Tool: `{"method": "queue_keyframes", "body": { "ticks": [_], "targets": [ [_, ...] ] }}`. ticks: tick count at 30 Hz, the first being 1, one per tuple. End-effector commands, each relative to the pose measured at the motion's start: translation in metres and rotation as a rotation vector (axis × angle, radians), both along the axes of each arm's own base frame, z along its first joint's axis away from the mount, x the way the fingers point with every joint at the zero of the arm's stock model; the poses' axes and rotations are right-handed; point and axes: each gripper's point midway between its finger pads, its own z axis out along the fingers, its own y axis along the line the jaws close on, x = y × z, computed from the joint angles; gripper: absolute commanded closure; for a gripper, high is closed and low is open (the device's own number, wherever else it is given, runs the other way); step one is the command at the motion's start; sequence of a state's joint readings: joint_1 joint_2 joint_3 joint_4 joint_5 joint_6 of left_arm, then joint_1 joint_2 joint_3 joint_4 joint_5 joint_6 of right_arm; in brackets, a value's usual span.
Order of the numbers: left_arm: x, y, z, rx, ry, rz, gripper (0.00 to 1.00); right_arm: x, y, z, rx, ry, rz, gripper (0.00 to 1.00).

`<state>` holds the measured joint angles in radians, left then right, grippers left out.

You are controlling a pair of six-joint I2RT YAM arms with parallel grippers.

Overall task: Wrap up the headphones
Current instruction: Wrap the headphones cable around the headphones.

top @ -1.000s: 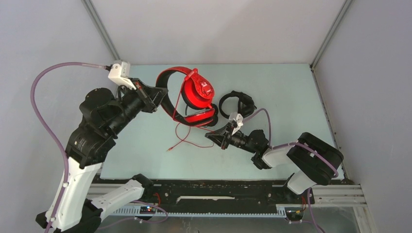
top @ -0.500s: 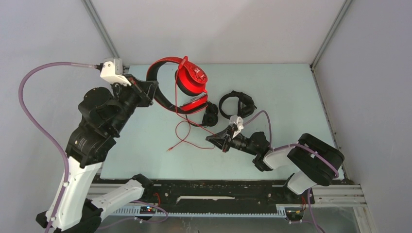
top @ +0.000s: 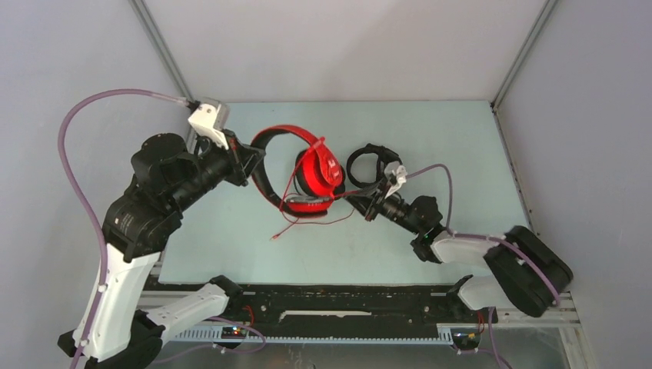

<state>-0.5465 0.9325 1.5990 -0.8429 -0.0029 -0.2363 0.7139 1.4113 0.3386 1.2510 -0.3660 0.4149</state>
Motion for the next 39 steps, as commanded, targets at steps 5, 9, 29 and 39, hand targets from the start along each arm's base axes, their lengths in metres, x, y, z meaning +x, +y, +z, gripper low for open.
{"method": "queue_keyframes", "body": {
  "ticks": [5, 9, 29, 39],
  "targets": [
    [-0.021, -0.01, -0.033, 0.179, -0.065, -0.209, 1.0, 0.036, -0.037, 0.054, -0.063, 0.157, -0.087, 1.0],
    [-0.008, -0.013, -0.068, 0.304, -0.053, -0.244, 1.0, 0.025, -0.038, 0.083, -0.145, 0.192, -0.009, 1.0],
    [0.055, -0.003, -0.138, 0.804, -0.152, -0.193, 1.0, -0.025, -0.015, 0.153, 0.009, 0.452, 0.352, 1.0],
    [0.075, 0.011, -0.119, 0.696, -0.089, 0.078, 1.0, -0.054, 0.011, 0.165, 0.041, 0.455, 0.504, 0.95]
  ]
}}
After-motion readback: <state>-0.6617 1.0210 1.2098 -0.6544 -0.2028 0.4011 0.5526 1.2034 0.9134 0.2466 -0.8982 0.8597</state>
